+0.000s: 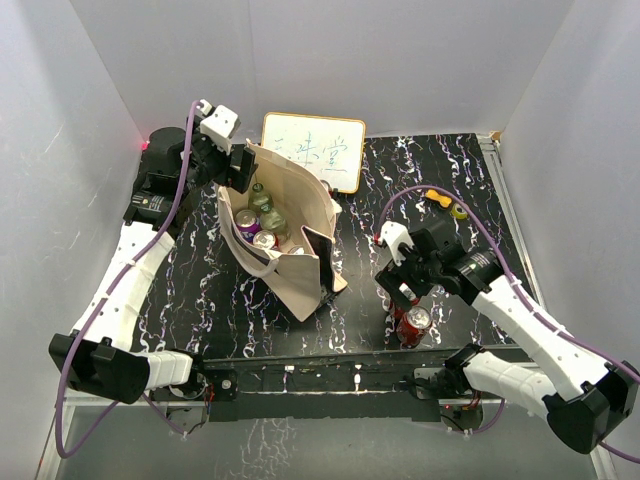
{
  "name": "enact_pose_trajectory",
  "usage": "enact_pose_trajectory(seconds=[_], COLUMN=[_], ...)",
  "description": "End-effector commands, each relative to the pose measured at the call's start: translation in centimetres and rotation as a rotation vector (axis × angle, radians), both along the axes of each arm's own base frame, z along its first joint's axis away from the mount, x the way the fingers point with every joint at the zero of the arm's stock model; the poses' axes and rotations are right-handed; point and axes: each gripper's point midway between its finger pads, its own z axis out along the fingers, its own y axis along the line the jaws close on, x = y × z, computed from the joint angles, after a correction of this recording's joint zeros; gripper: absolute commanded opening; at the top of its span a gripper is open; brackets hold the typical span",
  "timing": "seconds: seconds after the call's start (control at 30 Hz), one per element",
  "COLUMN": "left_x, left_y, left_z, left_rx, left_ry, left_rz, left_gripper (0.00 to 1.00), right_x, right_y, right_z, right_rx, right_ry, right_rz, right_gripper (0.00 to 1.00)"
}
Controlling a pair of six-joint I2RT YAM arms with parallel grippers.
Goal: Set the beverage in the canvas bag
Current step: Pick up the drink from the center of the board.
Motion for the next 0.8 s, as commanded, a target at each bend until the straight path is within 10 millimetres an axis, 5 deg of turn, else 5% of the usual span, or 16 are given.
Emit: enact_pose_trajectory(seconds=[0.0,0.5,0.77], left_x=[-0.1,-0.2,-0.4], left_y=[0.0,0.1,0.1], left_z=[1.5,1.7,1.9], left_rx=[-0.004,0.014,0.012], left_ry=[-0.057,-0.067,-0.072], left_rz=[-0.011,-0.012,-0.016], left_gripper=[0.97,0.97,0.97], right_x=[1.7,1.2,1.1], right_y=[-0.1,-0.3,-0.1], right_z=[2.2,-3.3,-4.4], right_rx=[0.008,-0.098,-0.114], right_ry=[-0.111,0.028,0.076], right_rz=[-0.006,0.066,0.101], right_gripper=[0.91,0.94,0.84])
